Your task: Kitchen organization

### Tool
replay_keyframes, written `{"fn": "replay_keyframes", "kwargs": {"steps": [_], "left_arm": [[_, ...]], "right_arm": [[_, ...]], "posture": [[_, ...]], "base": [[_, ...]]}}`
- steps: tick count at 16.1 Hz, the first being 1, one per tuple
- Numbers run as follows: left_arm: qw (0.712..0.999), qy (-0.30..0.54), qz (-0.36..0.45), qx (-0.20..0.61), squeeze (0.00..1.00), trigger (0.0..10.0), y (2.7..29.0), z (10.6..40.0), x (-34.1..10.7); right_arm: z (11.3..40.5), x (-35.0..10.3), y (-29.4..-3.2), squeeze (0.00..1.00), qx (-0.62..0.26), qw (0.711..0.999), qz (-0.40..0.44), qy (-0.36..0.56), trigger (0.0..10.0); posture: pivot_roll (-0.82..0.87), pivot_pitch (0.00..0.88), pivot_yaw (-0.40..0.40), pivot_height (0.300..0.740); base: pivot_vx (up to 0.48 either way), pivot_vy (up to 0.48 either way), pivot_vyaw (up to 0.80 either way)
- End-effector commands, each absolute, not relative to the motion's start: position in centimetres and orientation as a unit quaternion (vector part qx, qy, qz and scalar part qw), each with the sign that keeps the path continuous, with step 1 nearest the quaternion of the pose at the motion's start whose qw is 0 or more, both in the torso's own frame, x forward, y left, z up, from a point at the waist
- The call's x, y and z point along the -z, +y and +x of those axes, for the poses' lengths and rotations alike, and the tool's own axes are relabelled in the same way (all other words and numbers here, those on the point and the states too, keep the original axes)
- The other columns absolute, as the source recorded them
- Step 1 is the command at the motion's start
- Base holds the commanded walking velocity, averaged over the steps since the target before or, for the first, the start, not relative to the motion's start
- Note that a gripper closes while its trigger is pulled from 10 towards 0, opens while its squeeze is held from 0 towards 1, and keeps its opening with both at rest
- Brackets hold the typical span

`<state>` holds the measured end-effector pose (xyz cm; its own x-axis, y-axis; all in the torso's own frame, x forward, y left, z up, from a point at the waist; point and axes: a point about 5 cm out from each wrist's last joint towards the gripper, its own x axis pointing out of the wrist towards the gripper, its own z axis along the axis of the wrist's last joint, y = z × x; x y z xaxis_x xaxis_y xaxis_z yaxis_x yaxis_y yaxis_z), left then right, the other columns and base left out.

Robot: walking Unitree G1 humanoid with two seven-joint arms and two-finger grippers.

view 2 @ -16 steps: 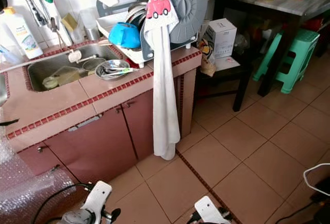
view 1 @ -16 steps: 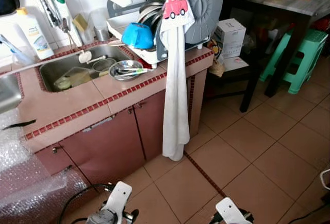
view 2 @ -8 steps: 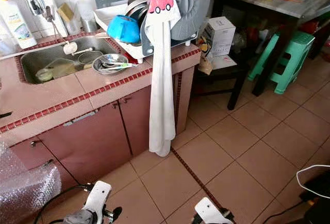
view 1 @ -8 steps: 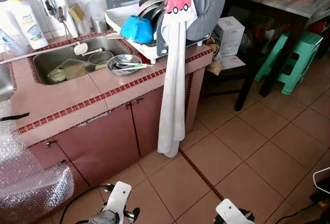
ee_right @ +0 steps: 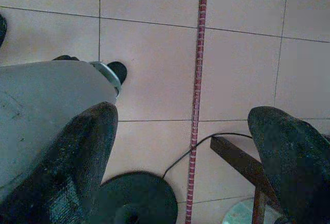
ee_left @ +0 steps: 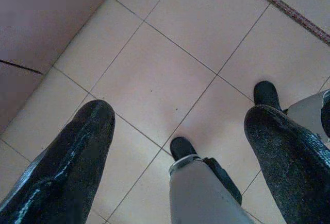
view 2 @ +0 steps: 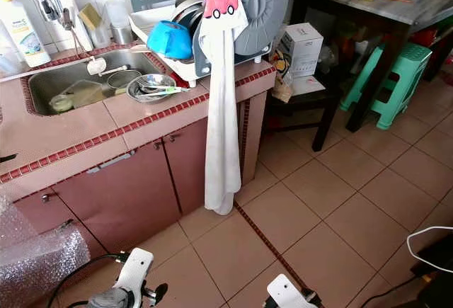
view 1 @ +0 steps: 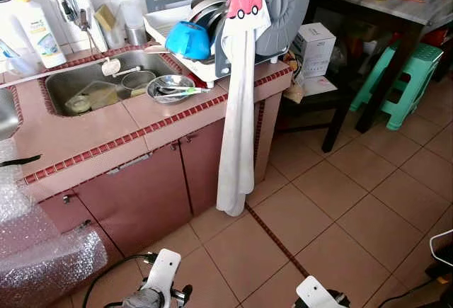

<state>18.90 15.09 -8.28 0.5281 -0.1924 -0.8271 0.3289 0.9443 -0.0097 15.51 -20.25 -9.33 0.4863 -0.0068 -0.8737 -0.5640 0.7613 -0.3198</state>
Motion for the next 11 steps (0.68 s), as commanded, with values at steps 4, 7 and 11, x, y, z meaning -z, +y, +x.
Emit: {"fn": "replay_keyframes", "kwargs": {"steps": [4, 7, 11], "left_arm": [[0.867, 0.465, 0.086, 0.157, 0.00, 10.0, 13.8, 19.1, 8.3], [0.866, 0.468, 0.087, 0.156, 0.00, 10.0, 13.7, 18.9, 8.4], [0.863, 0.476, 0.090, 0.147, 0.00, 10.0, 15.9, 18.3, 8.6]], "right_arm": [[14.8, 9.6, -20.2, 0.00, -0.174, 0.804, -0.293, 0.488, 10.0], [14.8, 9.6, -20.2, 0.00, -0.172, 0.805, -0.291, 0.488, 10.0], [14.5, 9.7, -20.3, 0.00, -0.170, 0.799, -0.299, 0.493, 10.0]], "posture": [[-0.01, 0.000, 0.052, 0.740], [-0.01, 0.000, 0.051, 0.740], [-0.01, 0.000, 0.052, 0.740]], "base": [[0.000, 0.000, 0.00], [0.000, 0.000, 0.00], [0.000, 0.000, 0.00]]}}
